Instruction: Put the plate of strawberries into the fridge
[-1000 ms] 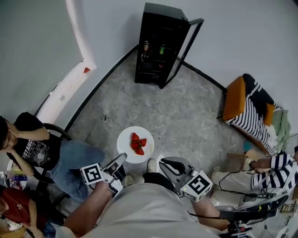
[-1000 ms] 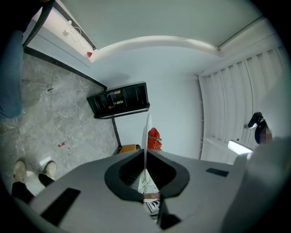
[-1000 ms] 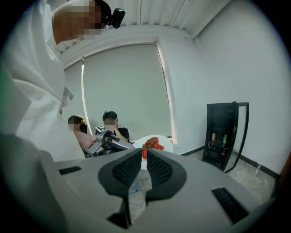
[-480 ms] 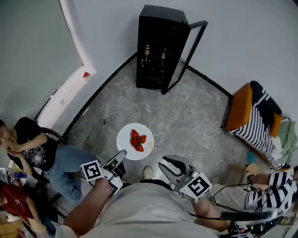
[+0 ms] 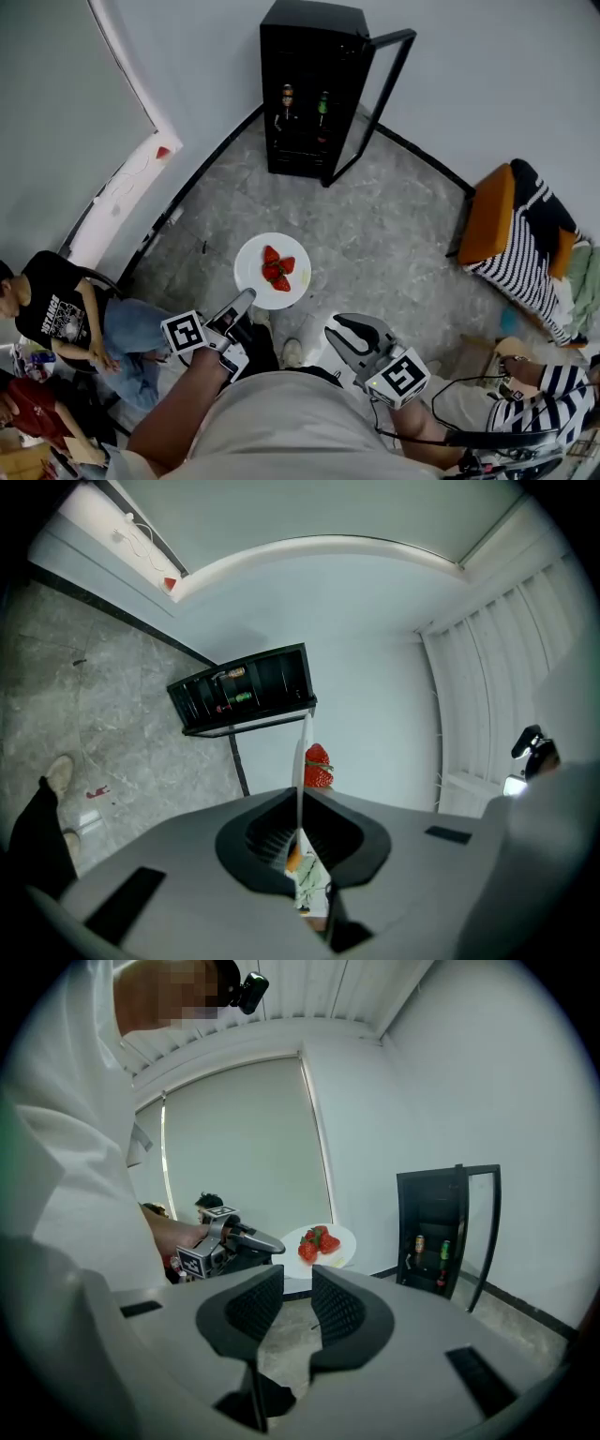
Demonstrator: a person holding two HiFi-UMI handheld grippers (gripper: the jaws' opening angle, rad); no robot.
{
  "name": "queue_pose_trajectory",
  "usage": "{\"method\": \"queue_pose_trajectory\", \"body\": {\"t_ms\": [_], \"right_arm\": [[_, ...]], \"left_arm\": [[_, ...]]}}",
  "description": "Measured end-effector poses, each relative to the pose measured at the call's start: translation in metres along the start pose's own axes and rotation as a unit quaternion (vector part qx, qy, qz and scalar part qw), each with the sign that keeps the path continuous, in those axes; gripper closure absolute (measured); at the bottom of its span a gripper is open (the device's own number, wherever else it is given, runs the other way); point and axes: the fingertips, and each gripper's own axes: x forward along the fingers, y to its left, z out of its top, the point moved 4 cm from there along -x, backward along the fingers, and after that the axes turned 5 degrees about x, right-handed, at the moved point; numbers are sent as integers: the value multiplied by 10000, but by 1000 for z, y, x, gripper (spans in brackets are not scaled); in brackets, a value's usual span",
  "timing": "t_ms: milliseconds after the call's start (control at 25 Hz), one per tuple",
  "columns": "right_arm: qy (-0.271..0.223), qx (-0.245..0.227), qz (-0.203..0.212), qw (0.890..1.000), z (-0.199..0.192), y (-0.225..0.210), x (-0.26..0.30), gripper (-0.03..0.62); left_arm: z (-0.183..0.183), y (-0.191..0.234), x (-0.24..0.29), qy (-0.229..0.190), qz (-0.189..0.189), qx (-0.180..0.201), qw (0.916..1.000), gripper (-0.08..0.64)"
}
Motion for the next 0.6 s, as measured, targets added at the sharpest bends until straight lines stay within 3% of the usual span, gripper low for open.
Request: {"method": "queue_pose_trajectory", "body": {"t_ms": [120,360,600], "right_arm": [[-47,-27,-53,10000,-1,-12,11,505],[101,188,-181,9996,43,-116,66,505],[110,64,-571,9983,89,-184,113,505]], "left_arm": [[13,8,17,52,-51,2,10000,535],[103,28,117,87,-45,-103,9999,535],[179,43,189,300,-44,168,9994,535]]}}
